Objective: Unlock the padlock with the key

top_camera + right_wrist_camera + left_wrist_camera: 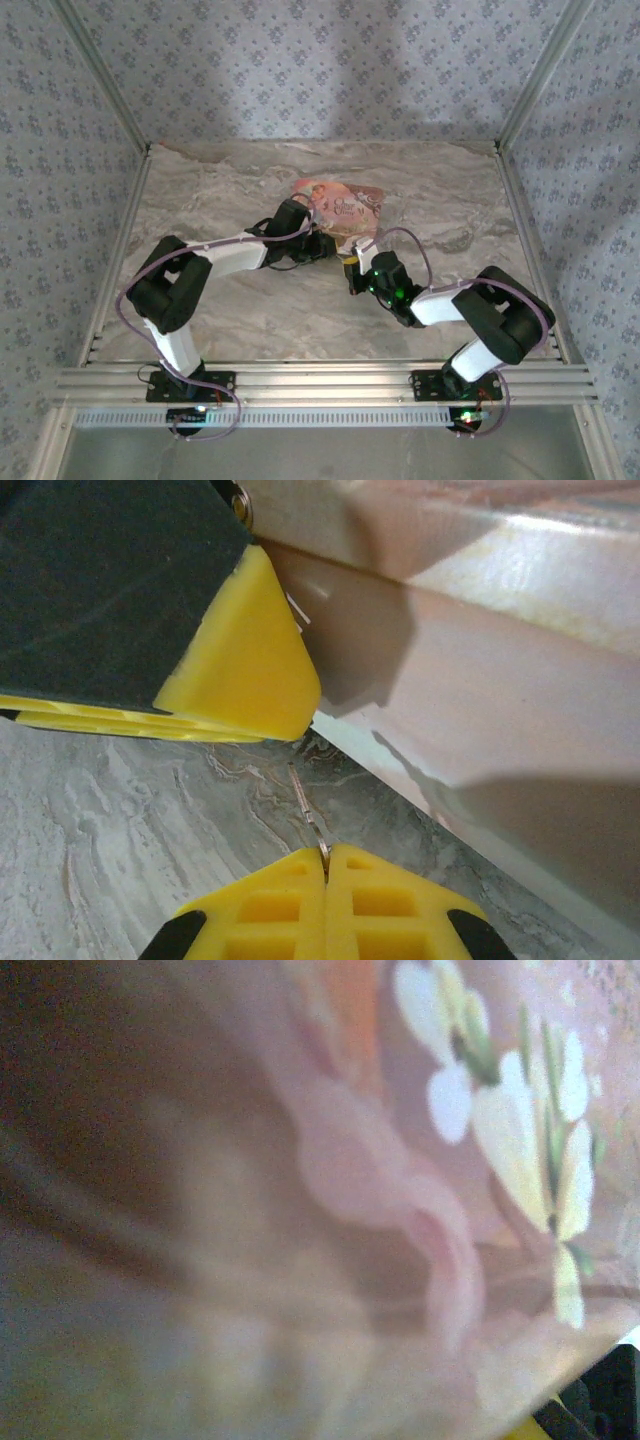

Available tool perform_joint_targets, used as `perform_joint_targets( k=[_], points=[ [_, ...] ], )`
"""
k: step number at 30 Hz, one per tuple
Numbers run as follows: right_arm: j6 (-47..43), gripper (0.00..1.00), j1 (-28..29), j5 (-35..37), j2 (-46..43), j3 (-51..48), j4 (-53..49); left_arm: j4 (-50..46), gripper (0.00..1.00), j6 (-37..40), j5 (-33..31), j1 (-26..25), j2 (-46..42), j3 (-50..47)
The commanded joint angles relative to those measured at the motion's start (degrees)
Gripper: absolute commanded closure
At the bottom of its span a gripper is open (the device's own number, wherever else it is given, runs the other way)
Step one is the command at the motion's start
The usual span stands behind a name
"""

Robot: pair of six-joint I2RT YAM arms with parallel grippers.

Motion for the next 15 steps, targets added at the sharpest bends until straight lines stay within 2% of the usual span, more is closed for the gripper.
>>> perform_joint_targets(
  k=[1,15],
  points=[
    [-0.7,1.0,-0.6,0.1,0.9,-0.6,3.0,1.9,0.89,-1.3,2.8,-0.3,-2.1,2.2],
    [-0.8,1.0,-1.3,-3.2,2.6,-0.3,4.5,2.0,0.9,-1.8,3.0,-0.4,-1.6,2.2]
  ],
)
